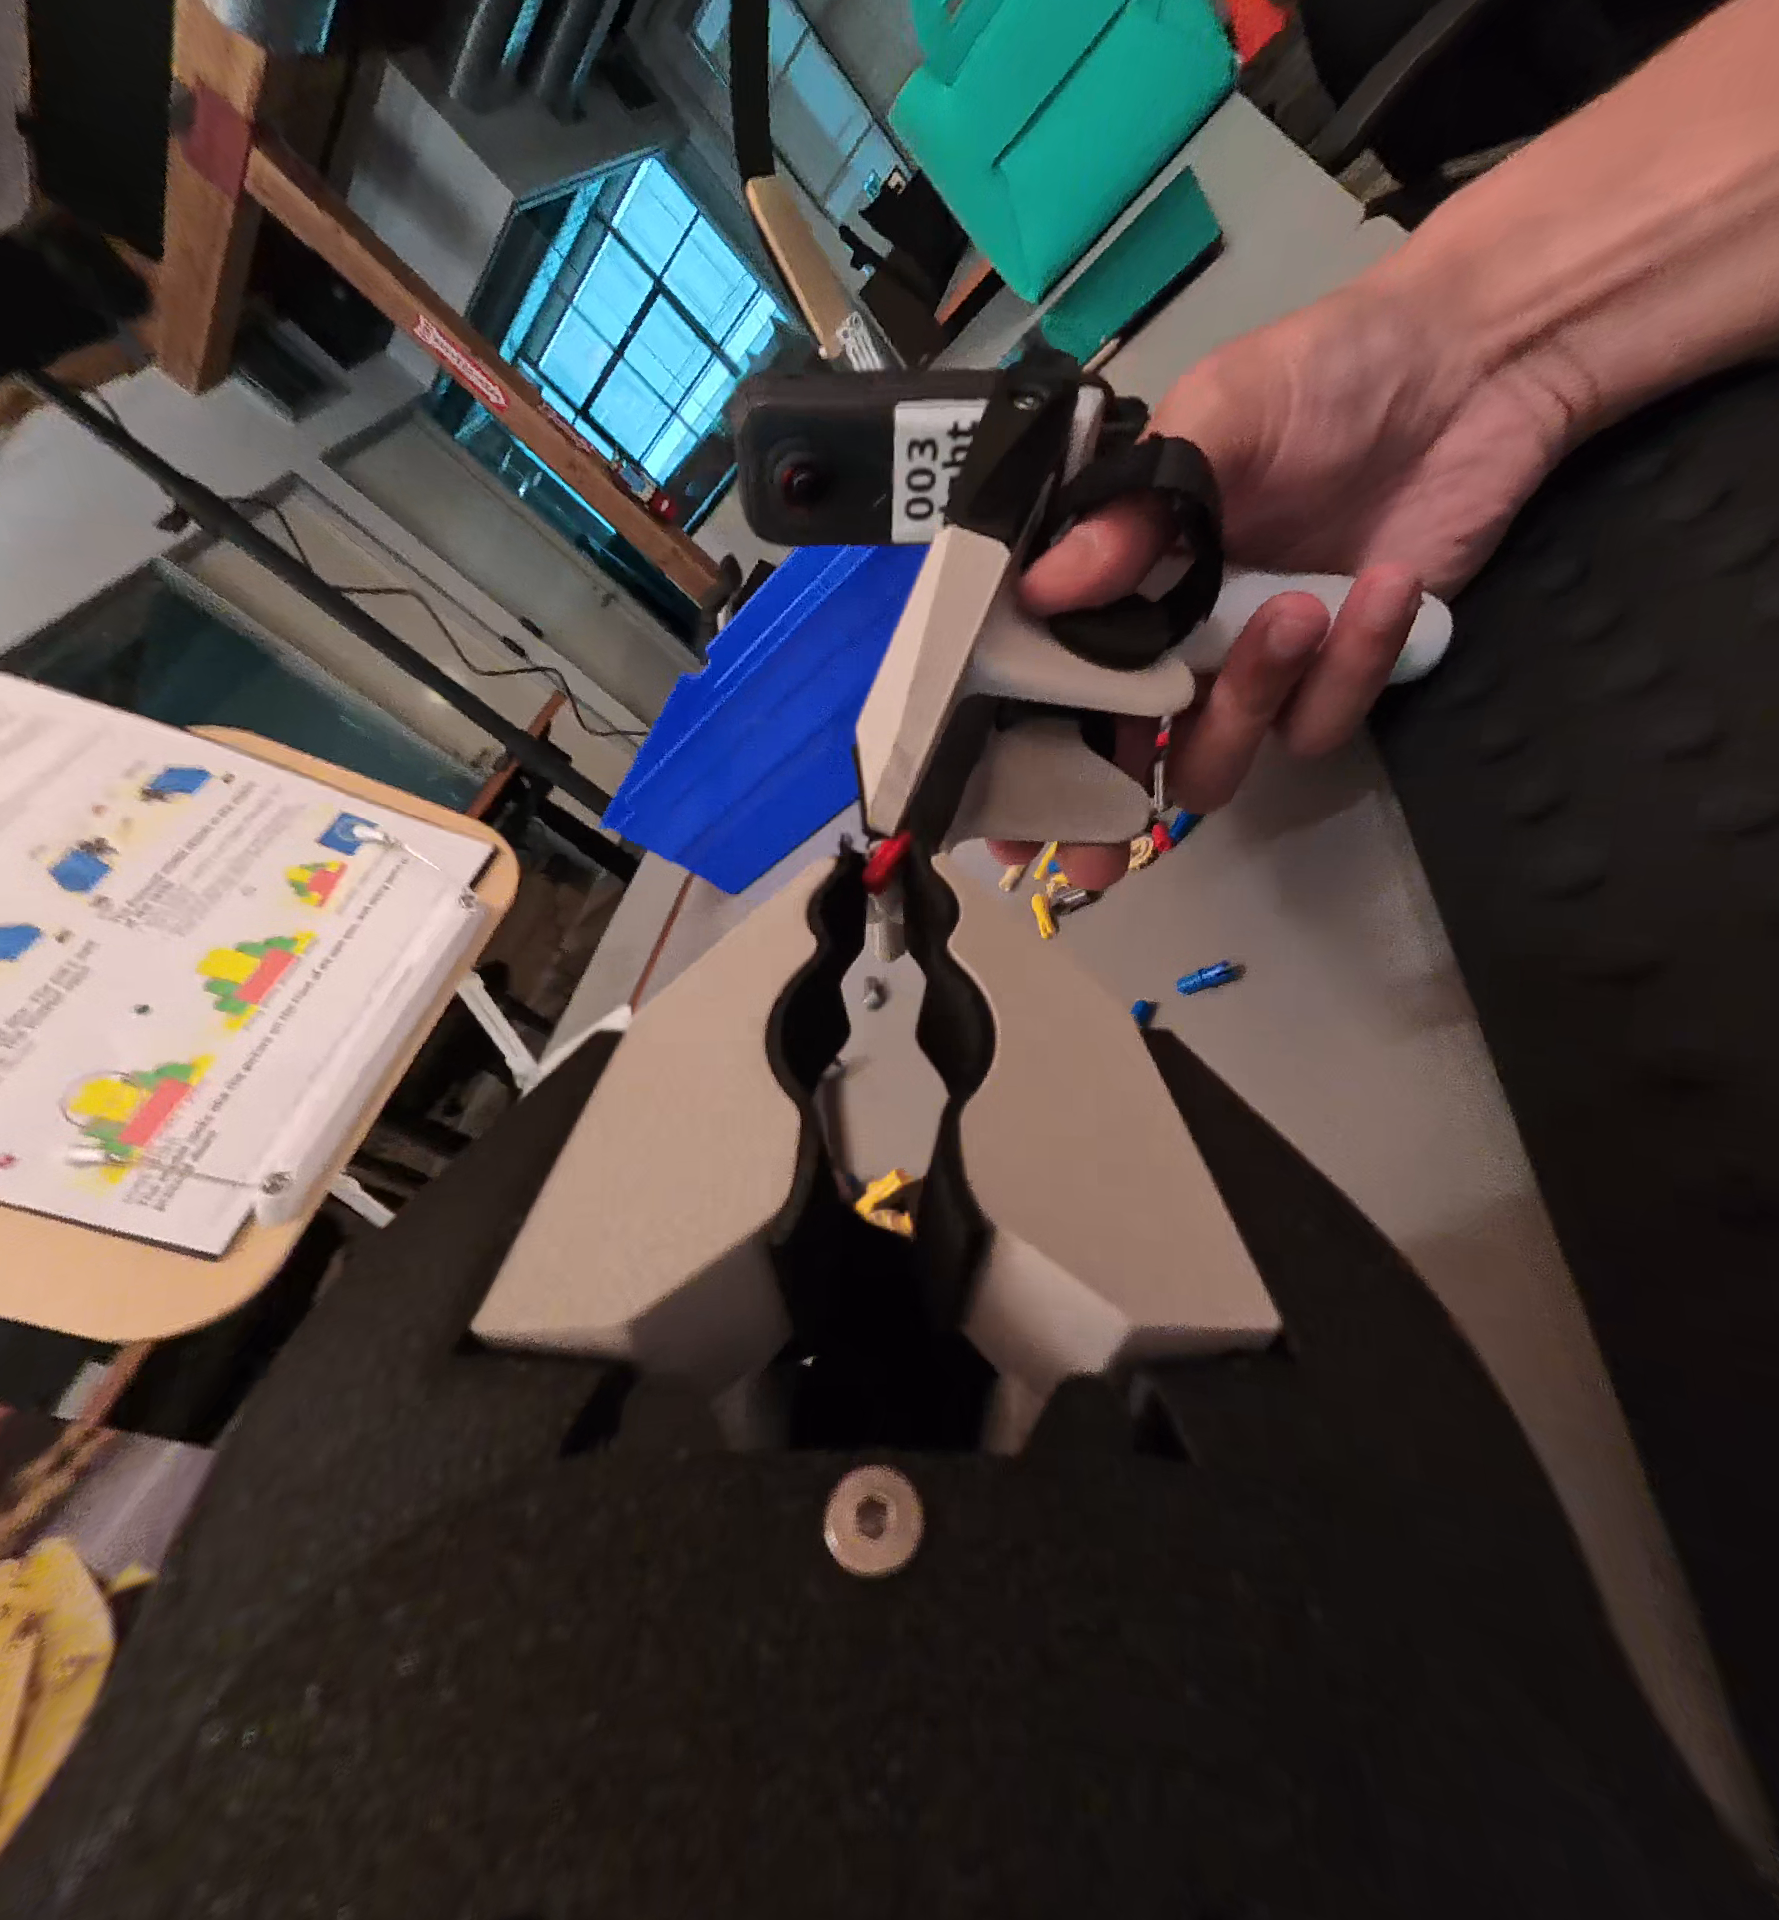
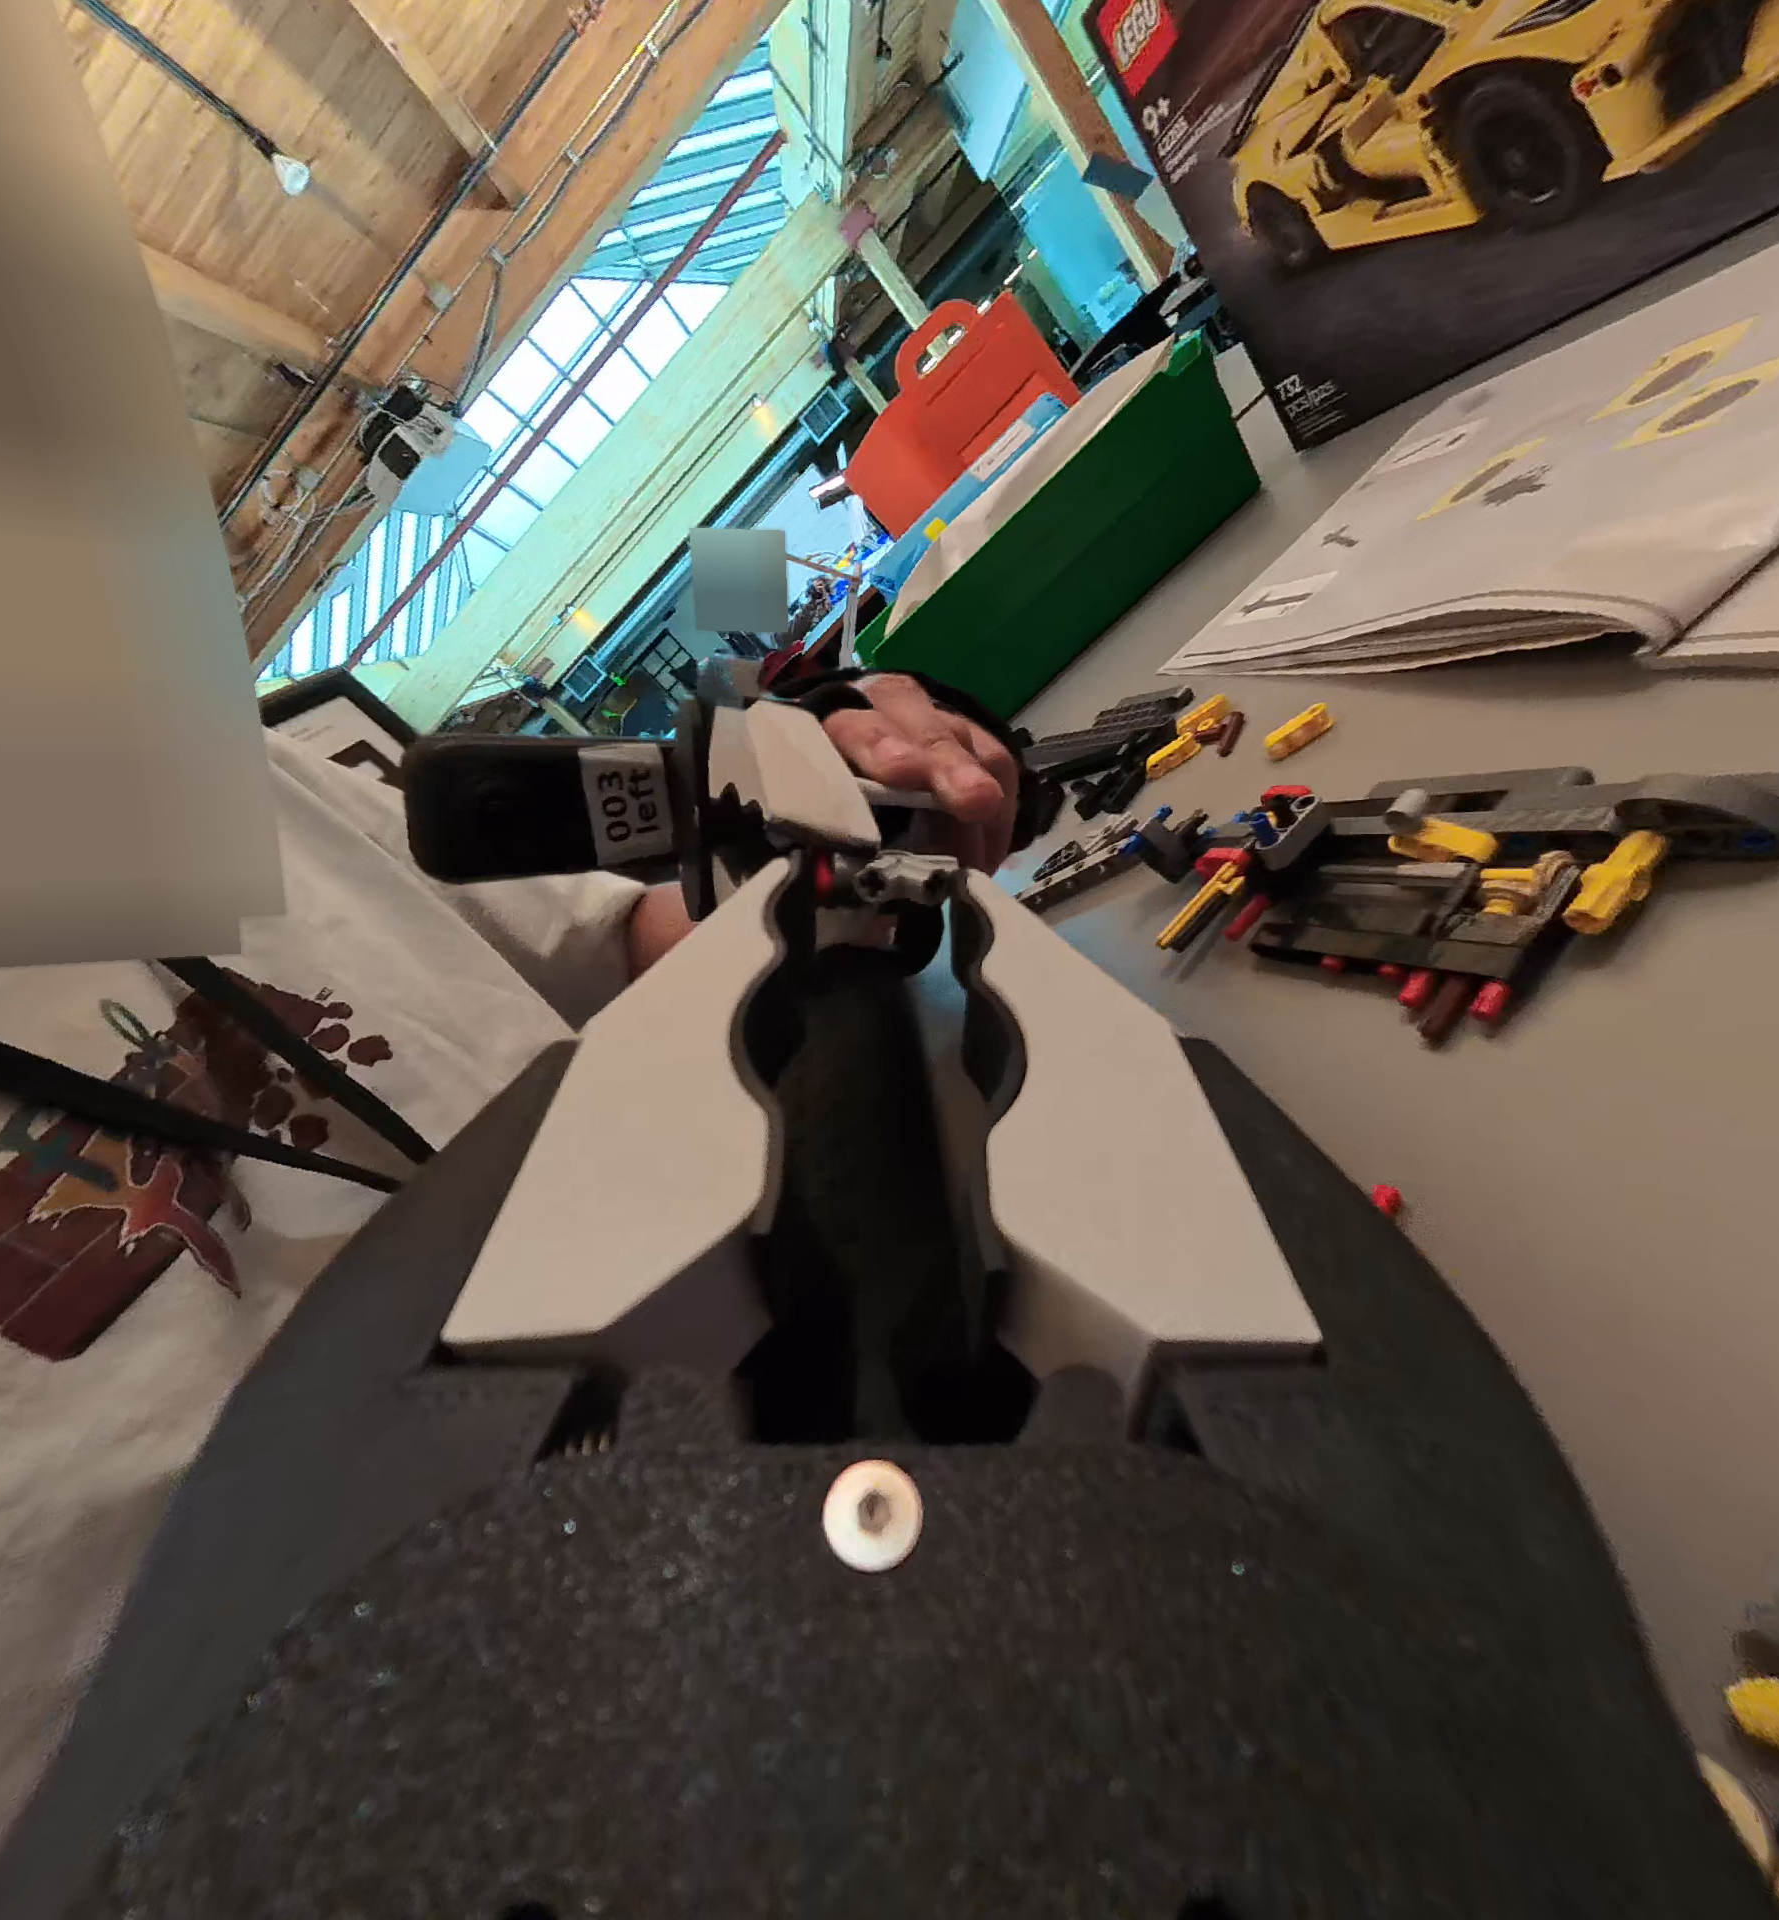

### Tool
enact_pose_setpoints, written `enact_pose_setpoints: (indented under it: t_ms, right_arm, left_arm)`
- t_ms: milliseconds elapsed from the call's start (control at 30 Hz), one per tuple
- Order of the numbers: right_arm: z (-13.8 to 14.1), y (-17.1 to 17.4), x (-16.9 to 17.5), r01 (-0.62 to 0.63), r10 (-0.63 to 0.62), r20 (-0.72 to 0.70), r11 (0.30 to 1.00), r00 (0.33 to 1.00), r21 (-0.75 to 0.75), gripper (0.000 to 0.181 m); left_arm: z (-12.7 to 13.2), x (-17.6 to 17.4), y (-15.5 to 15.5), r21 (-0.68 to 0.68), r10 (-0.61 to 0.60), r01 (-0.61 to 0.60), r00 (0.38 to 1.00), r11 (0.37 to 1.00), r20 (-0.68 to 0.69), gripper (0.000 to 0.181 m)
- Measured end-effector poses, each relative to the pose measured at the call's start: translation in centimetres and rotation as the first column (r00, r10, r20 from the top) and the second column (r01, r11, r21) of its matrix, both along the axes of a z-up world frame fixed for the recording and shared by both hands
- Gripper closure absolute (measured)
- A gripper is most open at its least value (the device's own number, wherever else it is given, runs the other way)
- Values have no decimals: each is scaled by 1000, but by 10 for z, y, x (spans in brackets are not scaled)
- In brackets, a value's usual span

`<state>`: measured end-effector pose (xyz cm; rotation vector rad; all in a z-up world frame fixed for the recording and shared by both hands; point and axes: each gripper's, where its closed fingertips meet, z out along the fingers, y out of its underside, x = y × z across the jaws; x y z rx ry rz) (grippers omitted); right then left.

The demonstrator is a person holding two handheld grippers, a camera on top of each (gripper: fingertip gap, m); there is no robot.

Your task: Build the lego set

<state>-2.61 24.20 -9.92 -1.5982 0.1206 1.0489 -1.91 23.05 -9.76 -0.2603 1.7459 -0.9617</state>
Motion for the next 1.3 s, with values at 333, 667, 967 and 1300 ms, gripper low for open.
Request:
enact_pose_setpoints:
  t_ms: [333,667,967,1300]
  right_arm:
    - [-12,10,14,115,-111,64,991,992,-71,159]
    - [-12,11,29,208,-202,91,975,975,-74,162]
    - [-3,13,18,253,-202,393,964,897,-83,166]
    - [-21,15,13,242,-143,520,962,842,-128,167]
  left_arm:
    - [-15,11,12,-122,27,-50,984,991,-177,176]
    - [-20,15,20,-282,-18,-78,946,956,-325,175]
    - [-29,18,24,-156,63,-113,954,981,-294,175]
    - [-33,20,25,-76,106,-131,957,989,-270,175]
